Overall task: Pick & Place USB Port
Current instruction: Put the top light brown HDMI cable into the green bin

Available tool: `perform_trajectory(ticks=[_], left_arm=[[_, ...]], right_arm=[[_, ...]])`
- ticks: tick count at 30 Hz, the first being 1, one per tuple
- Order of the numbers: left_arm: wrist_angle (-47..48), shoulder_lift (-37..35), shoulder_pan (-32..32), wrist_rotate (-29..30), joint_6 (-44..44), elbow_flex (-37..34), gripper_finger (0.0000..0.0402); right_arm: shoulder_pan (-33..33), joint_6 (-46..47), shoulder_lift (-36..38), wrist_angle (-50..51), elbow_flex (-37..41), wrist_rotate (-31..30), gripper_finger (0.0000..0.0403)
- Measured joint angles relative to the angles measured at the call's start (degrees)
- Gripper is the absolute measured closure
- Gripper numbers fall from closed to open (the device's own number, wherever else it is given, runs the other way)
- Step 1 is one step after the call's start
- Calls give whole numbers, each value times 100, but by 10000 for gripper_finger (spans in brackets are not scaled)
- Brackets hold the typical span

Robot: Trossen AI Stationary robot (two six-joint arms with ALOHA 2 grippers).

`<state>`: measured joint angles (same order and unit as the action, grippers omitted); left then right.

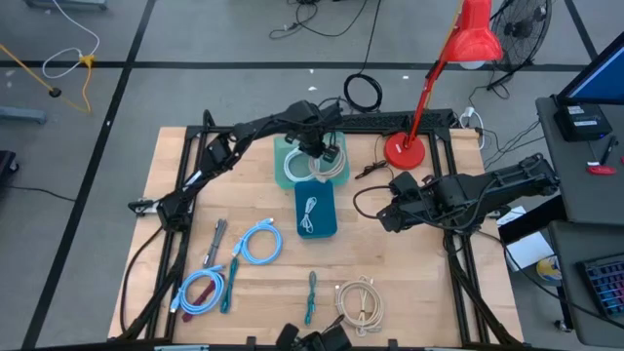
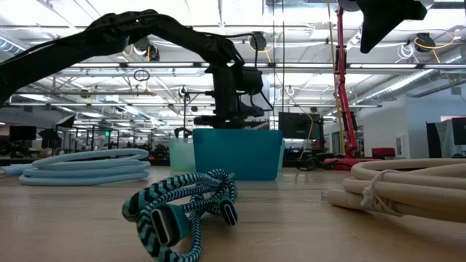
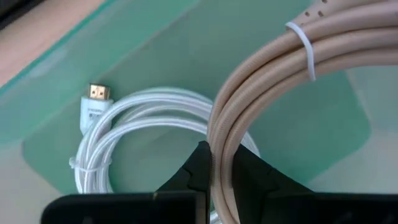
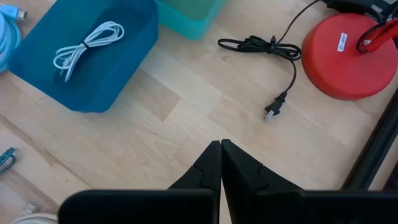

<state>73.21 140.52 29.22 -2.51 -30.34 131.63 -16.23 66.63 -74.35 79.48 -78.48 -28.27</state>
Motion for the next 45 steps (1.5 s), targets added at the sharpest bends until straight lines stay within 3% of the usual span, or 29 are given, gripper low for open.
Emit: perform_trajectory(ticks=[8, 13, 19, 22, 27, 38, 45], left_arm=[[-110, -56, -5, 230, 67, 0, 231], [-90, -139, -11, 263, 178, -2, 207], [12, -533, 47, 289, 258, 0, 254], [228, -668, 9, 175, 371, 0, 301], [205, -742, -248, -552, 577, 0, 391], [-199, -736, -694, -651, 476, -3, 399], [-365, -736, -761, -644, 429, -388, 400]], right_arm=[[0, -9, 0, 0, 0, -9, 401], [0, -44, 0, 1, 0, -13, 402], [3, -56, 0, -4, 0, -17, 402], [2, -103, 0, -38, 0, -17, 401], [4, -133, 0, -81, 0, -20, 402], [15, -181, 36, -78, 0, -56, 402], [15, -183, 88, -111, 0, -161, 402]])
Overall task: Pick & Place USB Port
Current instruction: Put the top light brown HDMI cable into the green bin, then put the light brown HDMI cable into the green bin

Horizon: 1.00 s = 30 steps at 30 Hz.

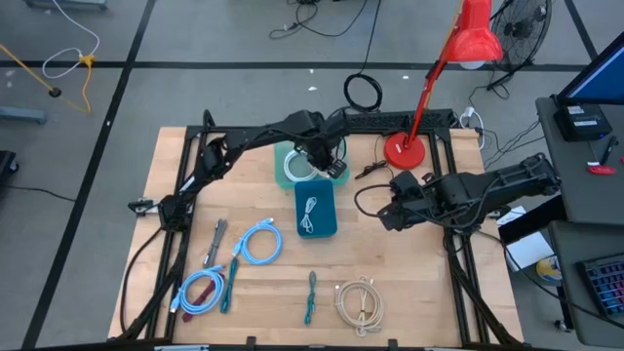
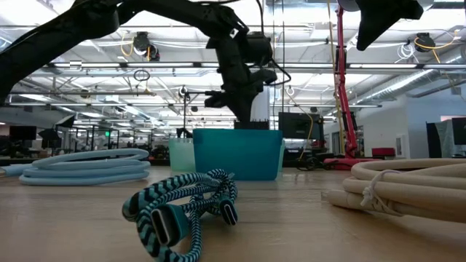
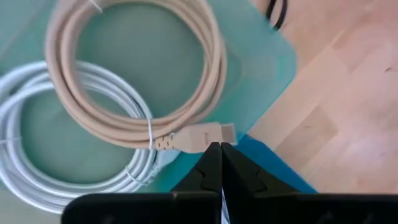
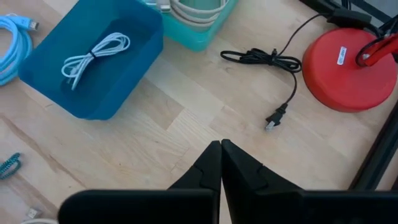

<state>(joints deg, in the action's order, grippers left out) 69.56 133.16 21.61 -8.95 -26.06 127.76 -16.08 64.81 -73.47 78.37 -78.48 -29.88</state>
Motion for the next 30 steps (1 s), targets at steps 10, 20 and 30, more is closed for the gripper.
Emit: perform_trajectory(ticks=[10, 20, 30], left_arm=[[-413, 9, -27, 43, -16, -771, 400], [151, -209, 12, -334, 362, -106, 401], [1676, -1674, -596, -285, 906, 224, 400]], right_arm=[[0, 5, 26, -19, 0, 1, 402], [0, 7, 26, -37, 0, 36, 401], [0, -299, 26, -15, 0, 166, 402]])
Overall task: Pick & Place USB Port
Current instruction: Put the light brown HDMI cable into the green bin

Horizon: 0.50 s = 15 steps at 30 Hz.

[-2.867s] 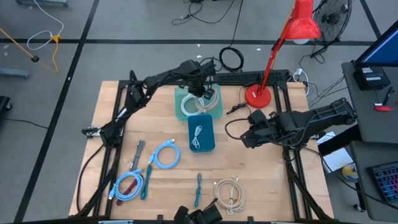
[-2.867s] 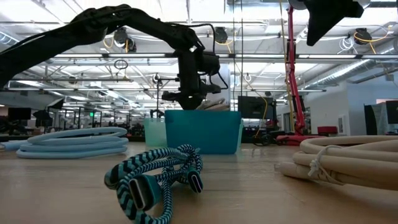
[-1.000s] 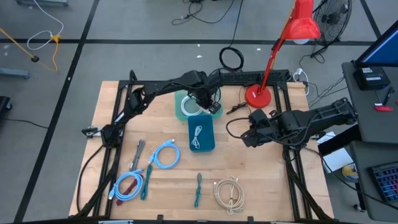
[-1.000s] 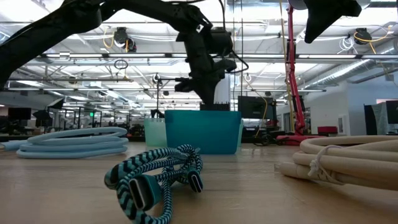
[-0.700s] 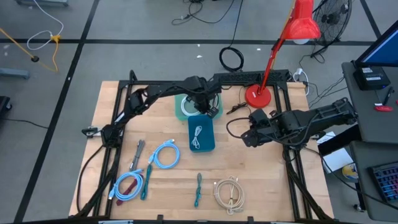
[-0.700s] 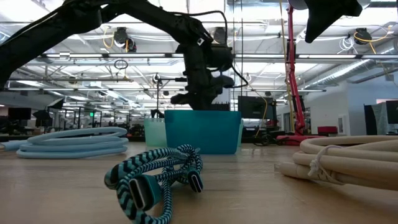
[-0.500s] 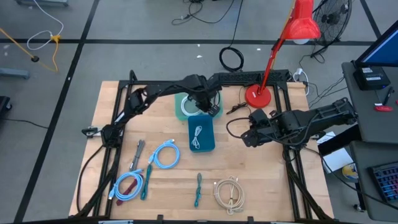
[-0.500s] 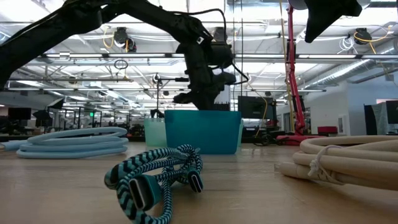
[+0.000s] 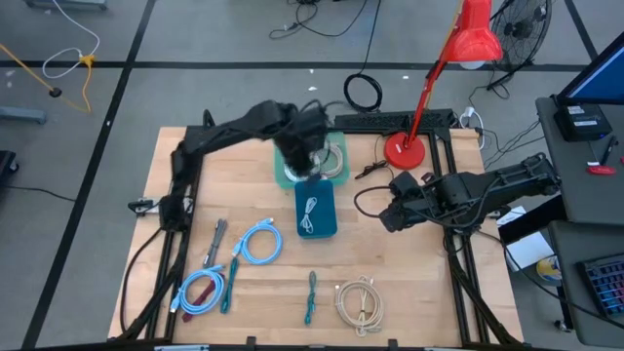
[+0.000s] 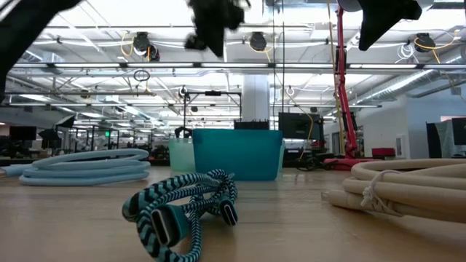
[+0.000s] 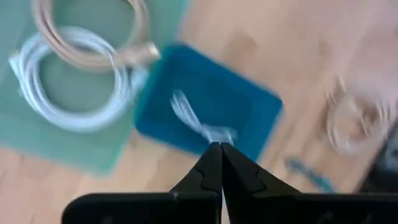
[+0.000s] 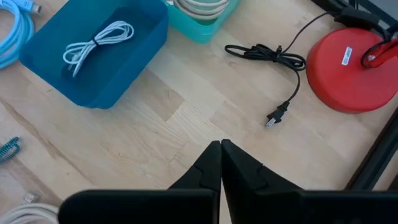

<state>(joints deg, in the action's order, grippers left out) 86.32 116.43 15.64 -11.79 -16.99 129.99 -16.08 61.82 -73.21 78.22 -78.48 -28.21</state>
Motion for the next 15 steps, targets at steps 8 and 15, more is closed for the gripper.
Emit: perform_trajectory(ticks=[8, 15], left_arm=[[366, -748, -1458, 1405, -990, -4, 398], [359, -1205, -2365, 2075, -2241, -588, 394]], right_arm=[[0, -343, 0, -106, 0, 153, 399], [-2, -574, 0, -418, 0, 430, 399]])
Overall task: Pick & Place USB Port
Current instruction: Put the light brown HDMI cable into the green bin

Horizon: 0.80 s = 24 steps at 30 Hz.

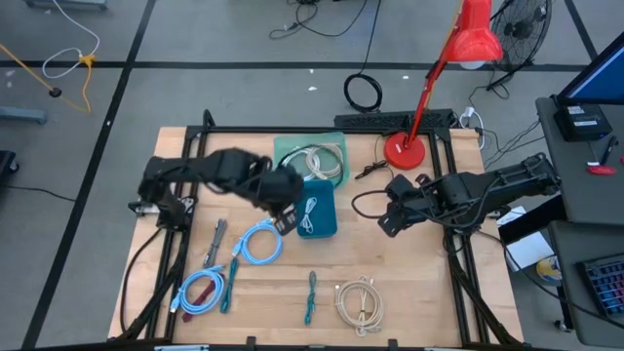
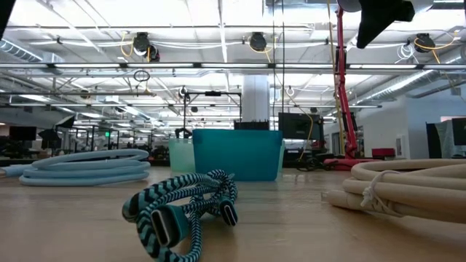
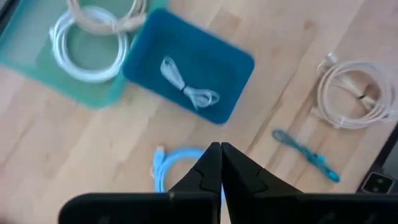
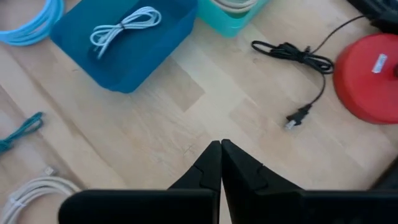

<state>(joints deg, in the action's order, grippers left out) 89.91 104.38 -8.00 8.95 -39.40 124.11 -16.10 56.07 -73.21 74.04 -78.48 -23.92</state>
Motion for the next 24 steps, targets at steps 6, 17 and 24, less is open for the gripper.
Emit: perform_trajectory(ticks=[6, 17, 24], left_arm=[[-87, -778, -379, 6, -1107, -1969, 394], [-2429, -1860, -251, -357, -1952, -5493, 376], [-3014, -1855, 44, -457, -1720, -6425, 292]], right_arm=[[0, -147, 0, -234, 0, -3, 399], [74, -176, -2, -626, 0, -104, 399], [74, -175, -2, -770, 0, -149, 399]])
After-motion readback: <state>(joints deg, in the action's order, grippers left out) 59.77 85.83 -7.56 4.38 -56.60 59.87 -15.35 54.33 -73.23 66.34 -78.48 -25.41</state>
